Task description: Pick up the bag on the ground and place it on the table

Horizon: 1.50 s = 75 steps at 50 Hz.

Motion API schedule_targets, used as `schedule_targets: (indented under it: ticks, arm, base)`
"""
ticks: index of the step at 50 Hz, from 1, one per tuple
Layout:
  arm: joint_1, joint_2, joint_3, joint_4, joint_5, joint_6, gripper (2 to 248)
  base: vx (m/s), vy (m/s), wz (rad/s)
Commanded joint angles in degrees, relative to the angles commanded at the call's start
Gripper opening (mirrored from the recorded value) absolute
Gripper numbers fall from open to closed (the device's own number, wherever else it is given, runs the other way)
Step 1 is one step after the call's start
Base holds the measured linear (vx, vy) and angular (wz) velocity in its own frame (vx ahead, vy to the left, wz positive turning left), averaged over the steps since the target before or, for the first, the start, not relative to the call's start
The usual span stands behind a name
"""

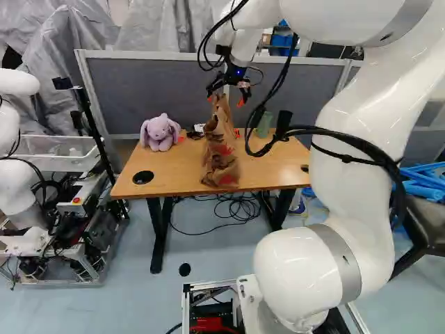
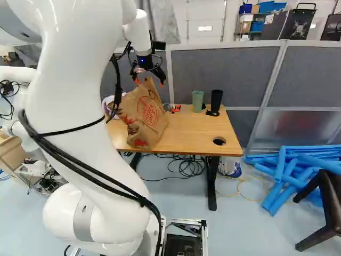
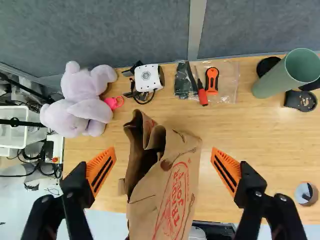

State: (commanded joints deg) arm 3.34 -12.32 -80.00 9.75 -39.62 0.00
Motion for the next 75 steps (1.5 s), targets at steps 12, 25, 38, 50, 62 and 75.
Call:
schedule_targets:
  ticks: [12,25,38,50,62,75]
  arm:
    - [0.0,1.3,-0.4,0.0,0.0,0.0,247]
    - [0.0,2.6,-0.8,0.0,0.0,0.0,247]
    - [0.0,3.7,-1.4,0.0,0.0,0.0,247]
    - [0.0,3.9,-1.5,0.0,0.0,0.0,247]
    - [0.0,3.9,-1.5,0.0,0.0,0.0,247]
    - [0.0,3.9,-1.5,0.0,0.0,0.0,247]
  base:
    - [0.0,0.0,0.0]
    - [0.0,0.0,0.0]
    - [0.0,0.0,0.0]
    - [0.0,0.0,0.0]
    - [0.0,0.0,0.0]
    - [-0.081,0.0,0.005]
